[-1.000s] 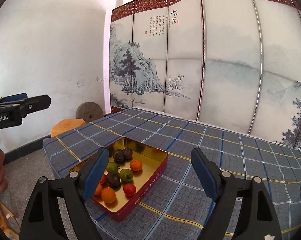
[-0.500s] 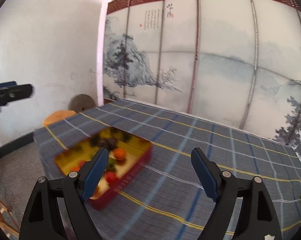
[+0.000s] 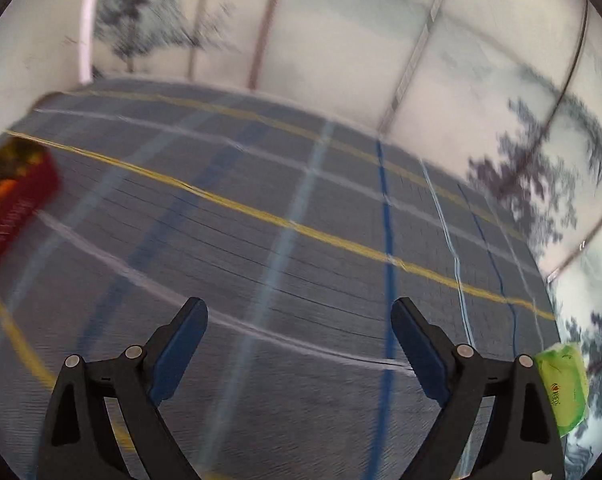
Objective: Organize fruits
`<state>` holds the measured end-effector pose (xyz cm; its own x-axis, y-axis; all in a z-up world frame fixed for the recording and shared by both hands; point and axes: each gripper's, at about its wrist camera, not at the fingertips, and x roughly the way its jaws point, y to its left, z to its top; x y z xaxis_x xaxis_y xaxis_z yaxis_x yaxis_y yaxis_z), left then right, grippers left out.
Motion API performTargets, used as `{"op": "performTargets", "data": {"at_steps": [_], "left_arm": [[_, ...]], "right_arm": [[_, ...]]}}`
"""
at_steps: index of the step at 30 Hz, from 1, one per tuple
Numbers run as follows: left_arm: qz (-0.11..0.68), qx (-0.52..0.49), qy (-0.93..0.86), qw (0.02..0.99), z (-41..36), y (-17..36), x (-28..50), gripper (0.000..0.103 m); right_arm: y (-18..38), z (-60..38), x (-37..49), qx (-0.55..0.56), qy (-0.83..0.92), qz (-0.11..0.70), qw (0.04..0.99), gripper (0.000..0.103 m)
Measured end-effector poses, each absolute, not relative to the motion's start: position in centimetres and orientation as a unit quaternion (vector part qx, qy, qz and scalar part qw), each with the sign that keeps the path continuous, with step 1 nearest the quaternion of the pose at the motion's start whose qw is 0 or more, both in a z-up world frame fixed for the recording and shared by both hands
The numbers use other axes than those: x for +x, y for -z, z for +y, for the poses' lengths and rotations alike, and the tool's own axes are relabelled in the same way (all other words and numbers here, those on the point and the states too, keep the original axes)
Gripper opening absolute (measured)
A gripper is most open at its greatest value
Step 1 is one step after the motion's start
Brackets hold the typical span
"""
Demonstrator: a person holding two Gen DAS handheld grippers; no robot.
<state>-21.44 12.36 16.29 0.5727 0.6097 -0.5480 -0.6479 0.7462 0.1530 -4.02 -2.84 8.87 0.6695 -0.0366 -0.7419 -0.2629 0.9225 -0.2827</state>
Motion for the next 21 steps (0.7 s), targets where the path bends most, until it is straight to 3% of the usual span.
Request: {"op": "performTargets", "data": {"at_steps": [5, 9, 14, 21], "left_arm": [[0.302, -0.025, -0.365, 0.88, 12.6, -16.0, -20.6, 0.103], [0.308, -0.022, -0.37, 0.876, 12.8, -15.9, -20.0, 0.103], [0.319, -0.037, -0.374, 0.87, 13.7, -15.7, -19.6, 0.103], [0.321, -0.054, -0.375, 0.868, 15.0, -15.1, -20.2, 0.103]], "right_arm": [[-6.4, -7.0, 1.3, -0.159, -0.027, 0.466, 0.87, 0.091], [-5.6, -9.7, 3.6, -0.099, -0.026, 0.487, 0.867, 0.102], [-5.0, -11.9, 4.8, -0.036, -0.021, 0.465, 0.884, 0.103], [-5.1, -12.0, 4.1, -0.031, -0.009, 0.459, 0.888, 0.103]]}}
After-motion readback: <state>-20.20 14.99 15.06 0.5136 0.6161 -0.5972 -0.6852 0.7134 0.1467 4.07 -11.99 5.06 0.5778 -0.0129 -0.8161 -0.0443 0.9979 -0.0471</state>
